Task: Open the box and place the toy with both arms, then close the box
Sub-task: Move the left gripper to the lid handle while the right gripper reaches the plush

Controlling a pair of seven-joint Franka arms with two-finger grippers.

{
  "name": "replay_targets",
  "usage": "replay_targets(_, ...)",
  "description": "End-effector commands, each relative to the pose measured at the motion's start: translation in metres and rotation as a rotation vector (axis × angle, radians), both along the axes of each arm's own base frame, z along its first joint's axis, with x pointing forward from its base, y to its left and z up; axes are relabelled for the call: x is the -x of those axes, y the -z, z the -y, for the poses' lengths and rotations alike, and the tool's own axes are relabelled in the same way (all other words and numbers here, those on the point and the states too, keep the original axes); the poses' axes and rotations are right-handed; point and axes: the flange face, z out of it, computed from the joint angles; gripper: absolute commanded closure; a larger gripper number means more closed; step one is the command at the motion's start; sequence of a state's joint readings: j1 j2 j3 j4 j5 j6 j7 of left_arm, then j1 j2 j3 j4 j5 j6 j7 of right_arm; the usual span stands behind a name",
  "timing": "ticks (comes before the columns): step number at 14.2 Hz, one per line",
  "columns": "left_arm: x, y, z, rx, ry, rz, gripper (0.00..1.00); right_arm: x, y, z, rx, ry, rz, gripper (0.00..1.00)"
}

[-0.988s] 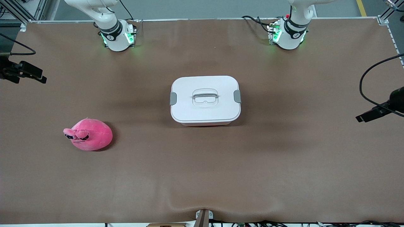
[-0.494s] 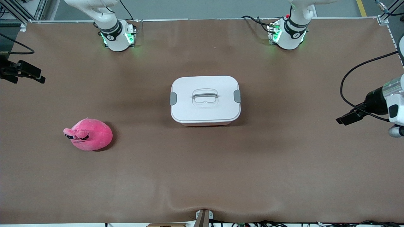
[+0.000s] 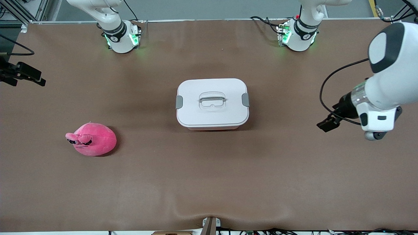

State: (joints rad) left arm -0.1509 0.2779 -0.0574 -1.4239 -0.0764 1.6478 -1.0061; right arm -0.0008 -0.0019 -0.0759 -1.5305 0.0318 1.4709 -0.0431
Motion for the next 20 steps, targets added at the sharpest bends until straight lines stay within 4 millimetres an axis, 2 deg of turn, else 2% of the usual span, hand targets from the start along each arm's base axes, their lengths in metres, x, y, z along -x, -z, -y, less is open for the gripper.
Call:
replay_targets(1, 0.004, 0.001, 0.027, 0.008, -0.072, -0.007, 0.0, -0.002, 0.001, -0.002, 0.0, -0.005, -0.004, 0.0)
replay_targets(4, 0.01, 0.007, 0.06, 0.003, -0.147, -0.006, 0.0, -0.009, 0.016, -0.002, -0.002, -0.021, -0.032, 0.0)
replay_targets(9, 0.021, 0.014, 0.105, 0.002, -0.288, 0.002, 0.0, -0.047, 0.079, 0.003, -0.021, -0.211, -0.074, 0.0)
replay_targets(12, 0.033, 0.022, 0.135, -0.007, -0.391, -0.008, 0.0, -0.054, 0.108, -0.006, -0.027, -0.231, -0.122, 0.0)
replay_targets(15, 0.04, 0.022, 0.156, -0.005, -0.501, -0.007, 0.0, -0.057, 0.113, -0.012, -0.028, -0.25, -0.127, 0.0)
replay_targets(18, 0.052, 0.036, 0.192, -0.013, -0.58, -0.017, 0.0, -0.068, 0.119, -0.032, -0.017, -0.285, -0.088, 0.0)
replay_targets(20, 0.058, 0.048, 0.216, -0.019, -0.622, -0.016, 0.0, -0.076, 0.127, -0.031, -0.011, -0.282, -0.061, 0.0)
